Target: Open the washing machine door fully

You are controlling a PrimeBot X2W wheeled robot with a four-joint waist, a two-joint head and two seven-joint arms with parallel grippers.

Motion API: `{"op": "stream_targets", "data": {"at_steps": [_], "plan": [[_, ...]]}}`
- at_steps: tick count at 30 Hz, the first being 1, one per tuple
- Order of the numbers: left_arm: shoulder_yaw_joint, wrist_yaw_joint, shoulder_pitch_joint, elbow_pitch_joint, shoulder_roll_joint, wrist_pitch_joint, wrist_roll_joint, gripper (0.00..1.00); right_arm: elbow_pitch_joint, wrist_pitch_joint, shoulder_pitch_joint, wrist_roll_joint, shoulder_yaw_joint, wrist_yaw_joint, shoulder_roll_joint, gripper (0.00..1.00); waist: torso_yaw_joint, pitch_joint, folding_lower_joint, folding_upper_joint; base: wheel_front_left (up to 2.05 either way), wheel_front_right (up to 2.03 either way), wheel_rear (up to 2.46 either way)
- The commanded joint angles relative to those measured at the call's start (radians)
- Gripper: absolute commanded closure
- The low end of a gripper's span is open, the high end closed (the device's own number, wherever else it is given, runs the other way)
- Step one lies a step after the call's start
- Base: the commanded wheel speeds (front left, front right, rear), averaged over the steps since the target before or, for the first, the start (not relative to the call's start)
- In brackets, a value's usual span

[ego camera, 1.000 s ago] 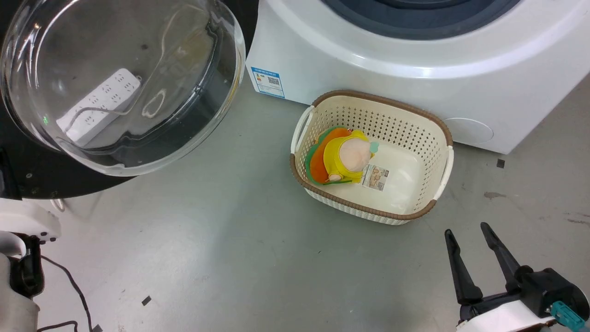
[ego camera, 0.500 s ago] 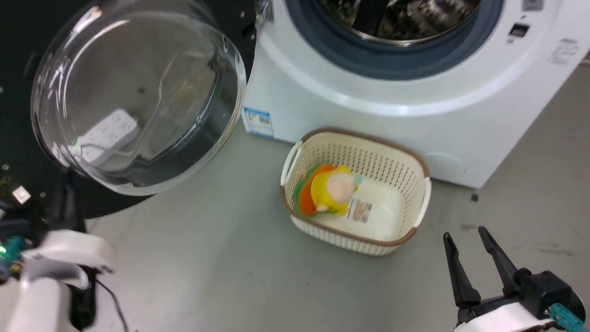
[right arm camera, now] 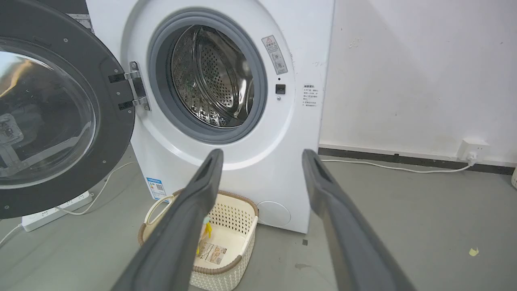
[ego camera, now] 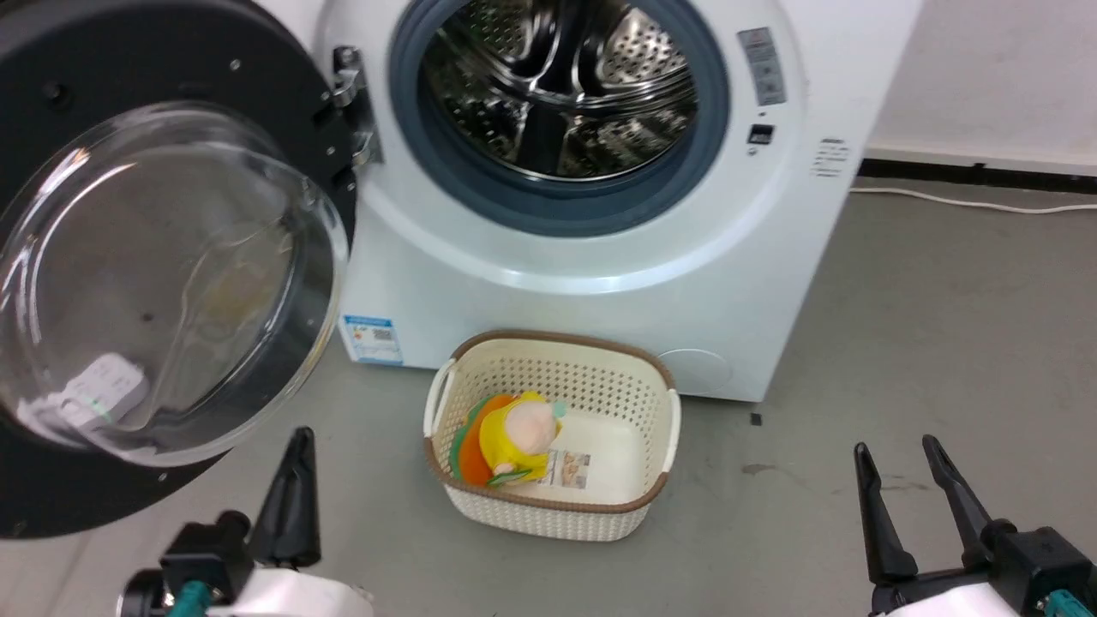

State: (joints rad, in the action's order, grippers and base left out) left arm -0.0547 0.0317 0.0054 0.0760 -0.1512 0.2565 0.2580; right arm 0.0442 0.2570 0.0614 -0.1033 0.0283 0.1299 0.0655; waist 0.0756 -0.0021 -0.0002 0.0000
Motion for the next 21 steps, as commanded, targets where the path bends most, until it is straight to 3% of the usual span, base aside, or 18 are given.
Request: {"op": "stream_targets", "data": {"at_steps": [1, 6, 7, 8, 21], "plan": [[-0.005, 0.001, 0.017, -0.008, 0.008, 0.005, -0.014, 1.00, -0.007, 0.005, 0.014, 0.007, 0.002, 0.001, -0.005, 0.00, -0.028, -0.020, 0.0002, 0.0000, 0.00, 0.00, 0.00], [-0.028, 0.003, 0.049, -0.010, 0.031, 0.005, -0.056, 1.00, -0.004, 0.005, 0.034, 0.004, 0.013, 0.001, -0.010, 0.00, -0.049, -0.027, 0.0002, 0.0000, 0.00, 0.00, 0.00], [-0.032, 0.005, 0.053, -0.010, 0.036, 0.005, -0.064, 0.57, -0.004, 0.005, 0.037, 0.003, 0.013, 0.001, -0.011, 0.00, -0.052, -0.027, 0.0002, 0.0000, 0.00, 0.00, 0.00], [-0.039, 0.006, 0.058, -0.008, 0.039, 0.005, -0.074, 0.00, -0.002, 0.005, 0.039, 0.003, 0.013, 0.001, -0.011, 0.00, -0.055, -0.028, 0.0002, 0.0000, 0.00, 0.00, 0.00], [-0.072, -0.001, 0.080, 0.010, 0.068, 0.005, -0.122, 0.00, 0.016, 0.005, 0.049, -0.011, 0.015, 0.001, -0.015, 0.00, -0.057, -0.030, 0.0002, 0.0000, 0.00, 0.00, 0.00]]}}
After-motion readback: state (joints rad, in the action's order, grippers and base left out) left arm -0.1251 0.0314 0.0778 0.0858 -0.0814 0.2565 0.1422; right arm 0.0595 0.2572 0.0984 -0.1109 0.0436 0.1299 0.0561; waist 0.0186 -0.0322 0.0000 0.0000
